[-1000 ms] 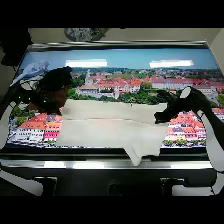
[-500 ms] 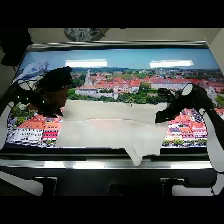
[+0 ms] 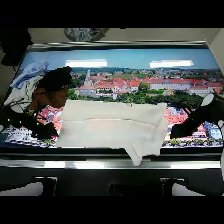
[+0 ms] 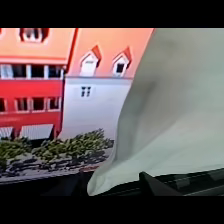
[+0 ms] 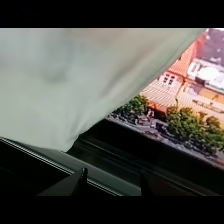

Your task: Fold the shirts.

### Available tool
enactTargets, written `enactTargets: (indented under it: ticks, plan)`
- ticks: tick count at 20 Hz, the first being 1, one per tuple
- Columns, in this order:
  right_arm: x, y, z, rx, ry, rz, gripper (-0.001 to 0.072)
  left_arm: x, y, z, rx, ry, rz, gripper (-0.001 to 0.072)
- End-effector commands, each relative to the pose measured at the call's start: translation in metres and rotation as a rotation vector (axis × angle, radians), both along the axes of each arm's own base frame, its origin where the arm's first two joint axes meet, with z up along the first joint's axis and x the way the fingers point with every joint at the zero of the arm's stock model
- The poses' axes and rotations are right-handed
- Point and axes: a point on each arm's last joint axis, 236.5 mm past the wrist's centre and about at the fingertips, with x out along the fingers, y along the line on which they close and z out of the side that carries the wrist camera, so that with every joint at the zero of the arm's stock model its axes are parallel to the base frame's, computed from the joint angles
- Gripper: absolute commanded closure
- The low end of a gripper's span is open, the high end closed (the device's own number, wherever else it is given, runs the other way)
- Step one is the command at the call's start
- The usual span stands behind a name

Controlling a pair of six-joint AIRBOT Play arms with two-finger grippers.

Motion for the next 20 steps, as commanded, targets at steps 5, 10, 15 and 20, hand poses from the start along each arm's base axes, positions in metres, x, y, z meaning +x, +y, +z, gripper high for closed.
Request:
enactTargets:
  ticks: [5, 10, 15, 20]
  plan:
    - [-0.044, 0.007, -0.013, 0.01, 0.016, -0.032, 0.0271, -0.025, -0.02, -0.029, -0.047, -0.024, 0.087, 0.0399]
    - [-0.056, 0.037, -0.027, 0.097, -0.007, -0.092, 0.0205, -0.019, -0.017, -0.031, -0.031, -0.052, 0.097, 0.0676]
    - [-0.064, 0.076, -0.055, 0.219, -0.019, -0.215, 0.0207, -0.02, -0.018, -0.031, -0.033, -0.05, 0.093, 0.0676]
    - [-0.054, 0.081, -0.071, 0.218, -0.078, -0.298, 0.0315, -0.021, -0.019, -0.03, -0.037, -0.043, 0.091, 0.0676]
